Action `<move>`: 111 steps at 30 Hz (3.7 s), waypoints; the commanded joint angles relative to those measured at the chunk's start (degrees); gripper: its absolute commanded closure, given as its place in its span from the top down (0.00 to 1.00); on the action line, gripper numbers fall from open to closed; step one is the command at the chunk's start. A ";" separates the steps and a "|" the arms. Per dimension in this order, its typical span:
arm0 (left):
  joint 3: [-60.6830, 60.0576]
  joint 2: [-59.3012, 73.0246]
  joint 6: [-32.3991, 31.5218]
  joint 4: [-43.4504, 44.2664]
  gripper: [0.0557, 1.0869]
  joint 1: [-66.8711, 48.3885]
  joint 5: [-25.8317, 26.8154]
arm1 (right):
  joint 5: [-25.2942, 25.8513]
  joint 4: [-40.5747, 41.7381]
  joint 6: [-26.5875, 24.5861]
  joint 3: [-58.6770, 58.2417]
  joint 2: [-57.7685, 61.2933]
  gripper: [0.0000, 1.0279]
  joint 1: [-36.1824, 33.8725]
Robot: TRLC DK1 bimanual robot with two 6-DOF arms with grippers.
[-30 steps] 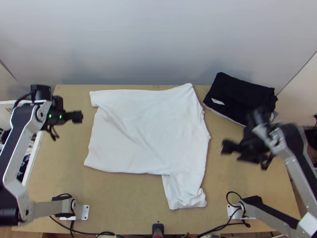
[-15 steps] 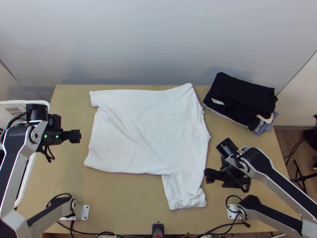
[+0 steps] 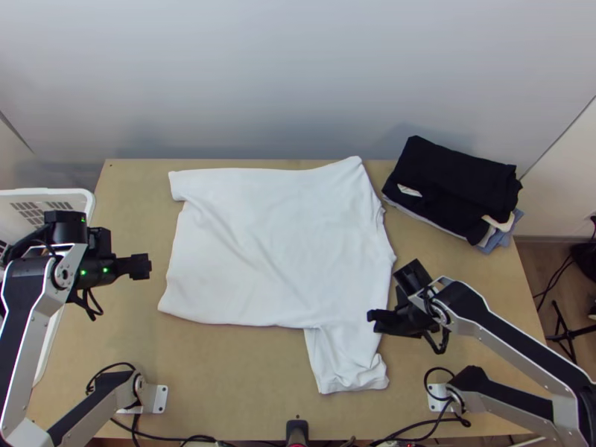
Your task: Fold the t-shirt
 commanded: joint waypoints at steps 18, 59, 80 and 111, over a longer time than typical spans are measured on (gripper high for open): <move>-2.56 -0.35 4.14 -2.86 0.96 0.14 -0.50 | -0.07 6.52 -3.17 -2.12 4.08 0.28 -0.58; -24.19 8.70 21.36 15.07 0.04 10.51 26.39 | 2.30 15.22 -4.40 -3.08 0.30 0.03 -0.85; -15.57 11.25 0.45 28.69 0.04 9.55 26.39 | 2.65 15.22 -5.28 -0.71 -4.71 0.03 -7.26; -11.27 18.10 4.93 16.12 0.41 9.55 26.13 | 3.18 17.33 -3.34 -3.35 -4.80 0.03 -5.15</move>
